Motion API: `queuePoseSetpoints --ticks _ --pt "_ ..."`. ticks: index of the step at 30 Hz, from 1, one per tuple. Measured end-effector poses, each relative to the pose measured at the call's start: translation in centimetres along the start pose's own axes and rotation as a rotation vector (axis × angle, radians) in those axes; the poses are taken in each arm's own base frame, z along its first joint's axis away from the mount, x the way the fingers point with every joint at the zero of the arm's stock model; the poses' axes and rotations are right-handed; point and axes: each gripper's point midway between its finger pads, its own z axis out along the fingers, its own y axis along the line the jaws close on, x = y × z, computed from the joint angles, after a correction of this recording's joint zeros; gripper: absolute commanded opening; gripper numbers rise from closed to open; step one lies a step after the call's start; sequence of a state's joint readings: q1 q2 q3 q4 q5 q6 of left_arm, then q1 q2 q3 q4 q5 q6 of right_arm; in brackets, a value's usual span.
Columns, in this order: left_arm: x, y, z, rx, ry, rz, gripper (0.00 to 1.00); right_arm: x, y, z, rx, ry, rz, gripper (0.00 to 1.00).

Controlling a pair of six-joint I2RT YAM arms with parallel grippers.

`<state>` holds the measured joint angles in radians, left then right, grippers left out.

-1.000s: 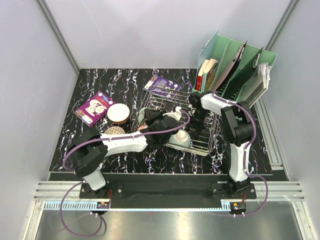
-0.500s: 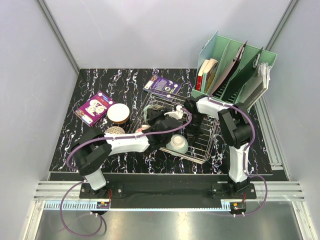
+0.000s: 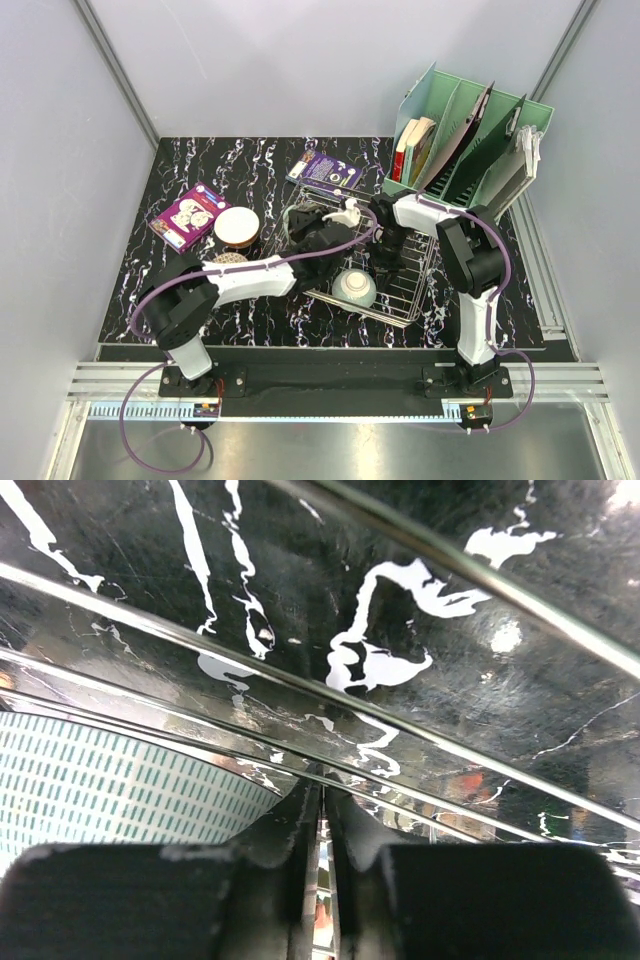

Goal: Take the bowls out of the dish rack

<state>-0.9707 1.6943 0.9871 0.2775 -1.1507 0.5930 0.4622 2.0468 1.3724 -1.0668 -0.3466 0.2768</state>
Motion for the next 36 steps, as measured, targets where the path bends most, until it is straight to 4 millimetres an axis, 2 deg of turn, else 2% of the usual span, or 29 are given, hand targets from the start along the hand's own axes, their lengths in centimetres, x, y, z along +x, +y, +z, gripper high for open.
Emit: queuePoseSetpoints --ticks 7,10,11,13,18,27,30,33,36 --pt "-0.8 2.0 1.2 0.001 0.010 -0.085 0.00 0.1 0.0 -0.6 0.009 -0.013 -0.002 0.37" --pt "-1.0 2.7 1.6 0.001 0.018 -0.108 0.00 0.2 -0.1 -1.1 0.020 -0.018 0.006 0.48" --pt "-1.1 2.9 1.7 0.002 0.022 -0.113 0.00 0.3 -0.1 -1.2 0.025 -0.018 0.011 0.56" --pt "-1.2 3.4 1.9 0.007 0.030 -0.129 0.00 0.6 -0.2 -1.5 0.038 -0.014 0.011 0.61" --pt "-1.1 4.7 2.2 0.032 0.064 -0.193 0.00 0.7 -0.2 -1.8 0.060 -0.028 0.010 0.66" --pt "-0.4 9.8 2.5 0.022 0.142 -0.380 0.00 -0.3 -0.7 -2.8 0.101 -0.100 0.037 0.72" --pt "0.8 10.9 2.4 0.035 0.182 -0.450 0.00 -0.6 -1.1 -3.4 0.117 -0.129 0.040 0.75" --pt "2.8 11.9 1.9 0.048 0.238 -0.529 0.00 -0.8 -1.5 -4.0 0.131 -0.156 0.044 0.82" --pt "5.1 13.8 0.8 0.029 0.287 -0.620 0.00 -1.0 -1.8 -4.7 0.136 -0.194 0.053 0.83"
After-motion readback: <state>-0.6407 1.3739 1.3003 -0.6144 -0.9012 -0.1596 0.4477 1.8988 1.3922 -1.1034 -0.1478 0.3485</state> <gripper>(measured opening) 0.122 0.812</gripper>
